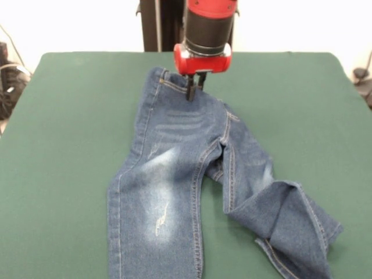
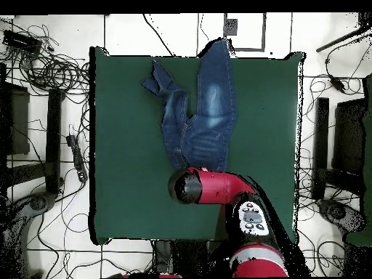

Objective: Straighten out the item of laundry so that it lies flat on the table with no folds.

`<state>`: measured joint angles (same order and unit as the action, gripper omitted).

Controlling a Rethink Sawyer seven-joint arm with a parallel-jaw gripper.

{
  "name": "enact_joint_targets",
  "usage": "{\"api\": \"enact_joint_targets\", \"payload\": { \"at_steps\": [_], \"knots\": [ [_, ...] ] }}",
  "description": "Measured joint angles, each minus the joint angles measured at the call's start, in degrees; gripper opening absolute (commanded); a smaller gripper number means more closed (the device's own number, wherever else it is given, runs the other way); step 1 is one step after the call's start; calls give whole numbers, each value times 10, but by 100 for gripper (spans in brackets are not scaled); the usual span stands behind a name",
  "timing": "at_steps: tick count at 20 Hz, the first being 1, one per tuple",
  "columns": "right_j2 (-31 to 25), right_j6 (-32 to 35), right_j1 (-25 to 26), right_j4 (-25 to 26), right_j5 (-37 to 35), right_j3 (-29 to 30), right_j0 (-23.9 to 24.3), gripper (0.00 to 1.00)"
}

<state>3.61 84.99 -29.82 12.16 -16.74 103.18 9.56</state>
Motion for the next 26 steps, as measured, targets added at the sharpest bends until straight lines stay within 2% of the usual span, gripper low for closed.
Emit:
{"api": "enact_joint_targets", "payload": {
  "at_steps": [13, 17, 26],
  "knots": [
    [0, 0, -3, 3, 1, 8, 6, 0],
    [0, 0, -9, 17, 1, 19, 13, 0],
    [0, 0, -37, 73, 40, 88, 64, 0]
  ]
}}
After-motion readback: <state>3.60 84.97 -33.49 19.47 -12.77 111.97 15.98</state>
